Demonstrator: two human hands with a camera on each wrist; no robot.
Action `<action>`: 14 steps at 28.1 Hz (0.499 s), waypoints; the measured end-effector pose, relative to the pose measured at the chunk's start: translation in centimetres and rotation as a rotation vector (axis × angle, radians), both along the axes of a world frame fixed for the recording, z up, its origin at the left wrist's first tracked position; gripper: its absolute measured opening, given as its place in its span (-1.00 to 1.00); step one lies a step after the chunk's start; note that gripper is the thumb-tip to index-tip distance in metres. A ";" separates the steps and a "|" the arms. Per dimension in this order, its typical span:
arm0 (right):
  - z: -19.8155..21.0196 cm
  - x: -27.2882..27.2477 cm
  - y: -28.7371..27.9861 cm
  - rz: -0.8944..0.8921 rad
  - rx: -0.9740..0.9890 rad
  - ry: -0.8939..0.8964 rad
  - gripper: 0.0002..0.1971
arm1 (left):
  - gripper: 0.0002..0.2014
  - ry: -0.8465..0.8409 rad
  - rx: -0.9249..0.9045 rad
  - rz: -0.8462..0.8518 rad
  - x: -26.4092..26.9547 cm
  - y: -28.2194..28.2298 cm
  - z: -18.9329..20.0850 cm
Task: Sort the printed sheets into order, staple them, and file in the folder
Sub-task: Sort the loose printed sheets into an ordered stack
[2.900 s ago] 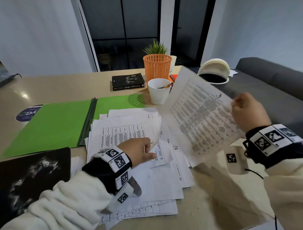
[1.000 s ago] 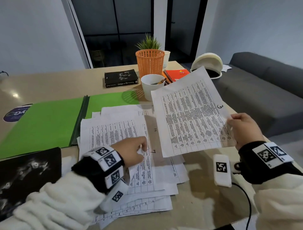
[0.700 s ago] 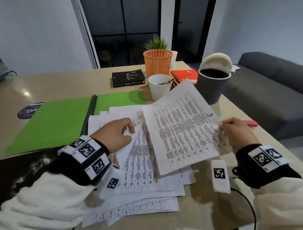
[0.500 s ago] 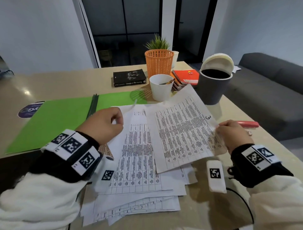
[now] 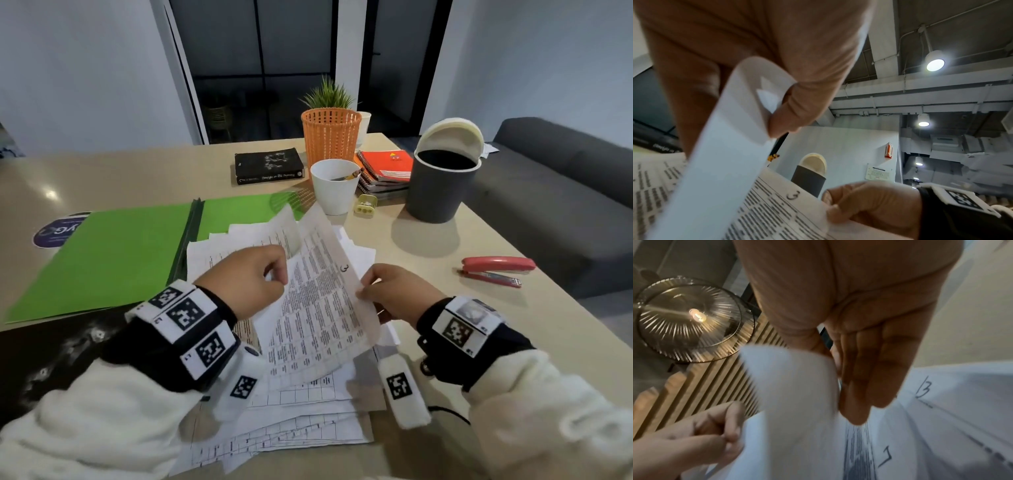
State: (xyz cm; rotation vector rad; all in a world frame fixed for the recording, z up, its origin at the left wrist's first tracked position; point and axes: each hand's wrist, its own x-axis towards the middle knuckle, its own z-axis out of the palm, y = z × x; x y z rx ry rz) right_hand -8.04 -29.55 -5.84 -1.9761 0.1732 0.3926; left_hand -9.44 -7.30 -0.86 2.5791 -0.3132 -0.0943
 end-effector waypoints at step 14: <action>-0.8 -1.2 3.4 0.281 0.000 0.117 -0.82 | -0.75 0.290 -0.049 -0.079 -0.3 -2.6 -4.1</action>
